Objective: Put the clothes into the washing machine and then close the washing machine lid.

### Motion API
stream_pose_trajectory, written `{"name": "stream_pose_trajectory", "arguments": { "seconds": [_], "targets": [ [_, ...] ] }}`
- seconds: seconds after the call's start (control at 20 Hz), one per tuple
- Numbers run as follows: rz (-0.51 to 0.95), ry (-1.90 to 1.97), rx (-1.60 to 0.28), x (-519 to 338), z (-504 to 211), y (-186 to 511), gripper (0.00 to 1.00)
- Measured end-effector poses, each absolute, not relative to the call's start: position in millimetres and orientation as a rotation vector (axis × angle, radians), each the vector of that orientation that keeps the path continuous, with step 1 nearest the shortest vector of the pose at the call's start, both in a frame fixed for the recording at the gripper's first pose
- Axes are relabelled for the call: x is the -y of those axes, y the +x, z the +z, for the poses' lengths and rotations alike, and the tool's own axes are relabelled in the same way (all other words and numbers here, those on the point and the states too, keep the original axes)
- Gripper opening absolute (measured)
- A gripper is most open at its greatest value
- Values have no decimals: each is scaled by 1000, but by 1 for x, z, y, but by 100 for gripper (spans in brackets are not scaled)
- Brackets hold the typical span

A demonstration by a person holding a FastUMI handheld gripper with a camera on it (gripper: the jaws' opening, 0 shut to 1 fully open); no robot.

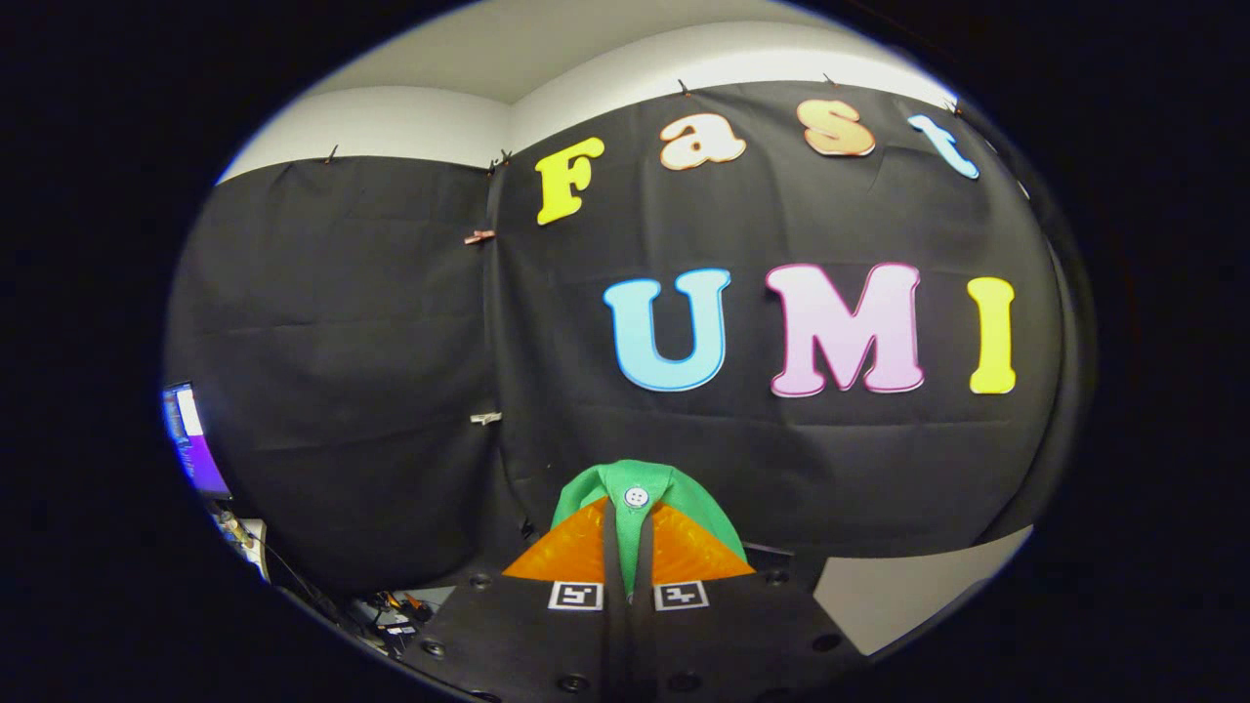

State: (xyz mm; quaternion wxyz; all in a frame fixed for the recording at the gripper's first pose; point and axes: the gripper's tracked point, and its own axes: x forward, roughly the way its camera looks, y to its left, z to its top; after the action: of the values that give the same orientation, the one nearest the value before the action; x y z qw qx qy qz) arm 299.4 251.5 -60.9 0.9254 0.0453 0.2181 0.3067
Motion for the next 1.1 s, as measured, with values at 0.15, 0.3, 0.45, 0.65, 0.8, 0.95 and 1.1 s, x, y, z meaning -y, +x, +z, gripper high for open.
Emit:
{"name": "stream_pose_trajectory", "arguments": {
  "seconds": [0.15, 0.3, 0.45, 0.65, 0.8, 0.95, 1.1],
  "targets": [
    [681, 80, -525, -270, -109, 304, 5],
    [714, 41, -594, -281, -156, 310, 5],
    [755, -15, -650, -290, -198, 312, 5],
    [807, -76, -725, -300, -246, 305, 5],
    [829, -105, -759, -304, -273, 302, 5],
    [805, -126, -825, -301, -305, 303, 5],
    [797, -141, -895, -295, -325, 297, 5]
  ]
}}
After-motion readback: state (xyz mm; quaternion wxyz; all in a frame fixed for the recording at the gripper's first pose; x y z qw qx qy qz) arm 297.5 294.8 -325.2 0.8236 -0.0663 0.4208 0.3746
